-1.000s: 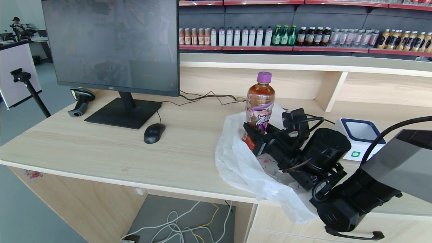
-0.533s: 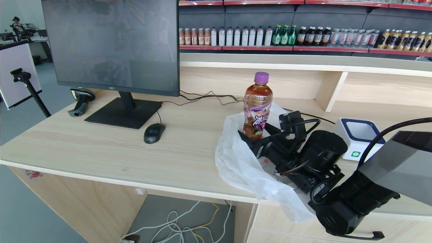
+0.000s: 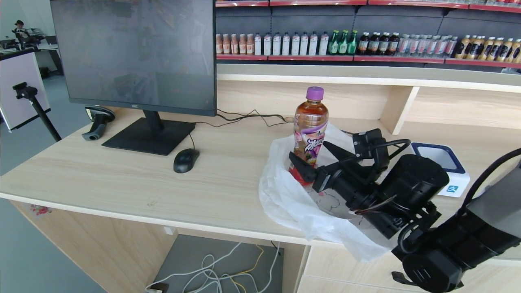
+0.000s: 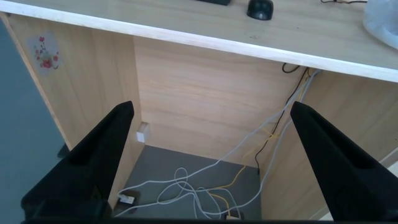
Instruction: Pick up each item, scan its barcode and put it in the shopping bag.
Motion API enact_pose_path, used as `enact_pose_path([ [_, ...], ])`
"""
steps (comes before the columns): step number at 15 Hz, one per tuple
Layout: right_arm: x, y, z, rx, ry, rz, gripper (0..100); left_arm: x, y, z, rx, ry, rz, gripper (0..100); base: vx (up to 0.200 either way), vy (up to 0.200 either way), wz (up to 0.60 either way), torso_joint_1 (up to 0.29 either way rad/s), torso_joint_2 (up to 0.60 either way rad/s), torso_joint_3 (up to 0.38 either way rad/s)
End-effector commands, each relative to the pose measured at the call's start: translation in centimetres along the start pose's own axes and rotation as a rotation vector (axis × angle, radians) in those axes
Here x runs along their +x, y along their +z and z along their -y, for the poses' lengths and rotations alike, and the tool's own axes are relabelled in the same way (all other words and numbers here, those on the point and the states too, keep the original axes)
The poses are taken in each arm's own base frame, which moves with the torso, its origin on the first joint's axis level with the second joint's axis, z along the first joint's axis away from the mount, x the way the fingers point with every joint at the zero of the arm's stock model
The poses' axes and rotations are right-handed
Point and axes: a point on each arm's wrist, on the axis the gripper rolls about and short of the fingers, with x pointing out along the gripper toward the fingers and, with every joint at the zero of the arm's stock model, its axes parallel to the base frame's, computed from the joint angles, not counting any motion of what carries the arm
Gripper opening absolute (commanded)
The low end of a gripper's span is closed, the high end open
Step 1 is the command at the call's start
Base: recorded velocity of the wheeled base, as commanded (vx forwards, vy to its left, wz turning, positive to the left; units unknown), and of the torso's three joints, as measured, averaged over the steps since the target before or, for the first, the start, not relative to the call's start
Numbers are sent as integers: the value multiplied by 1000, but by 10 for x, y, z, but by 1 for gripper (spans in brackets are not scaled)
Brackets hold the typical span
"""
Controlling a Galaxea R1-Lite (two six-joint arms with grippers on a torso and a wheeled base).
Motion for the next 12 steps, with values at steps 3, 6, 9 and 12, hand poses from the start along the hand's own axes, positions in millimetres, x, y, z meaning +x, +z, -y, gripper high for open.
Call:
enact_pose_path([
  [3, -29, 42, -1, -12, 0, 83, 100, 0, 0, 0, 1, 1, -1, 100, 0, 0, 0, 0, 0, 0],
  [6, -31, 53, -1, -11, 1, 119, 100, 0, 0, 0, 1, 1, -4, 100, 0, 0, 0, 0, 0, 0],
  [9, -31, 57, 7, -17, -23, 134, 100, 0, 0, 0, 3, 1, -4, 100, 0, 0, -200, 1, 1, 1],
  [12, -33, 58, 11, -20, -38, 135, 100, 0, 0, 0, 3, 1, -3, 100, 0, 0, -600, 1, 2, 1],
])
